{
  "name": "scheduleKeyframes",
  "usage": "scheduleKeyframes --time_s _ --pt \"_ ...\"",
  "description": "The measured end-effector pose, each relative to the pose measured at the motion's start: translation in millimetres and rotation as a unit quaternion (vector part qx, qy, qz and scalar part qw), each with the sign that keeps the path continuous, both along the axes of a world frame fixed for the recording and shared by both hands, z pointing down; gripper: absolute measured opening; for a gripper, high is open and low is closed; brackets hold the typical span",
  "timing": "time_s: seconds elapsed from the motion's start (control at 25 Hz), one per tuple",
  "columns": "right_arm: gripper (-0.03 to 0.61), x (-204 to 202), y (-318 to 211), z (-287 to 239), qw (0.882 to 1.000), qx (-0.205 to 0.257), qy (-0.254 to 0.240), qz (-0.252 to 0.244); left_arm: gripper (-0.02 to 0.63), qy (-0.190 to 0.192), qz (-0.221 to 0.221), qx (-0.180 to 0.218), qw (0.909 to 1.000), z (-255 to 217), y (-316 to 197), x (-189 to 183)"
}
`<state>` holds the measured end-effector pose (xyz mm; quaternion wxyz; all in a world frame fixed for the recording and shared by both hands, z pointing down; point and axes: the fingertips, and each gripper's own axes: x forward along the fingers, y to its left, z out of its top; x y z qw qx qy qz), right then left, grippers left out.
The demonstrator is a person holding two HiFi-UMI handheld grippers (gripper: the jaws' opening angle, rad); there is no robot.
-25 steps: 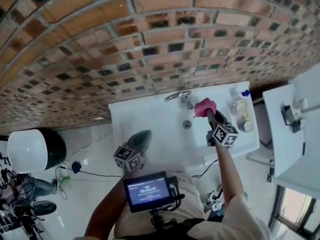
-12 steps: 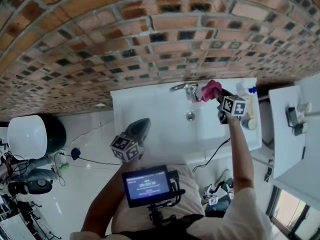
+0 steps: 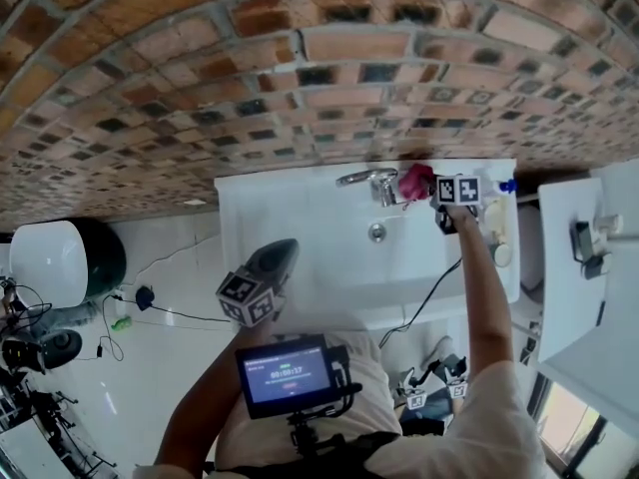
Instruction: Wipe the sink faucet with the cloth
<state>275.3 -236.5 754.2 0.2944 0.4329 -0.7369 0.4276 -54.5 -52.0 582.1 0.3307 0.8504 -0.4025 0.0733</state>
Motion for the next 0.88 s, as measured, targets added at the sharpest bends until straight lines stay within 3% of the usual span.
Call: scheduleKeyframes --time_s 0.16,0.52,0.88 --pt "0.103 -21 -1 21 0.998 -0.028 -0.034 -0.035 0.003 0.001 0.001 -0.008 1.0000 5 0 0" --pt "0.103 -41 -7 65 0.993 -0.081 -0.061 -0.062 0.003 -0.010 -0.007 -0.024 0.9996 14 4 -17" --pt "0.104 -43 -6 83 0.991 -0.104 -0.062 -0.049 0.003 -0.024 -0.023 -0.031 0.9990 25 11 -43"
